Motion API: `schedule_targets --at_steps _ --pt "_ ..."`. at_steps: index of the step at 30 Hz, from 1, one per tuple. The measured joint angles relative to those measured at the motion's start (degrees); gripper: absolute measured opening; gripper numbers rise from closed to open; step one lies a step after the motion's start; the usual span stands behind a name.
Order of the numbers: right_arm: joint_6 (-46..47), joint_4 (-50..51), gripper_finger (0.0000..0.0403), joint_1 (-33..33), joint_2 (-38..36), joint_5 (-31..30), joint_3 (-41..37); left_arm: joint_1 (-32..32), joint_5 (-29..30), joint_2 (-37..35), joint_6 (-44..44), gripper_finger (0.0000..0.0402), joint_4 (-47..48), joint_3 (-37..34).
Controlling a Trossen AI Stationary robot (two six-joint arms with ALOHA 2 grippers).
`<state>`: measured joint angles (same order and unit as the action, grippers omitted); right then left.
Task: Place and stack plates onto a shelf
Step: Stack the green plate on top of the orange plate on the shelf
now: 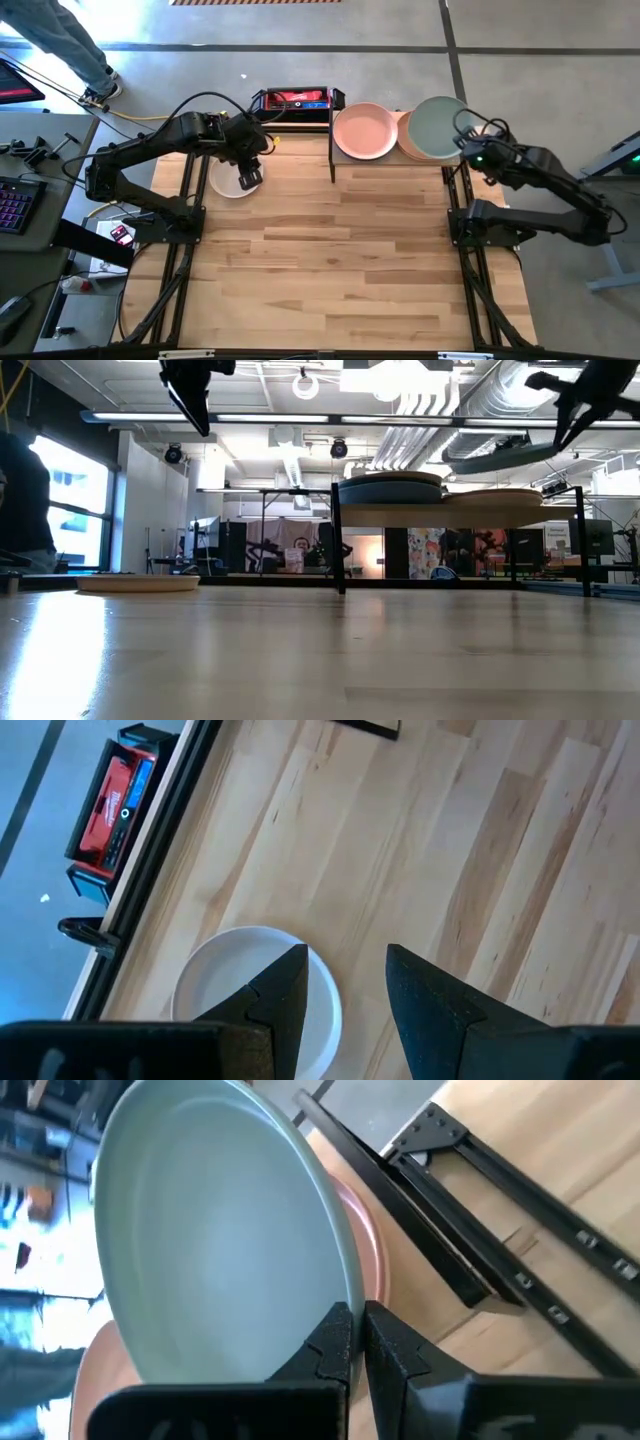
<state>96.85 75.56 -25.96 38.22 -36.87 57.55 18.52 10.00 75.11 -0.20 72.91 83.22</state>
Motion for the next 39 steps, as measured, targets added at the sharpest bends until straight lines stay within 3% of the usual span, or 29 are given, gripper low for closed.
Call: schedule_targets --at_steps 11,23,39 --pt "5.3 -10.9 0.0000 -3.5 1.0 0.8 -6.9 0.0 0.0 0.0 0.9 0.0127 0.0 0.0" --pt "9.0 -11.5 0.0000 -4.8 9.0 2.3 -6.9 0.0 0.0 0.0 0.9 0.0127 0.1 0.0" --pt "9.2 -13.2 0.0000 -4.8 9.4 2.9 -6.9 0.0 0.0 0.0 0.9 0.0127 0.1 0.0"
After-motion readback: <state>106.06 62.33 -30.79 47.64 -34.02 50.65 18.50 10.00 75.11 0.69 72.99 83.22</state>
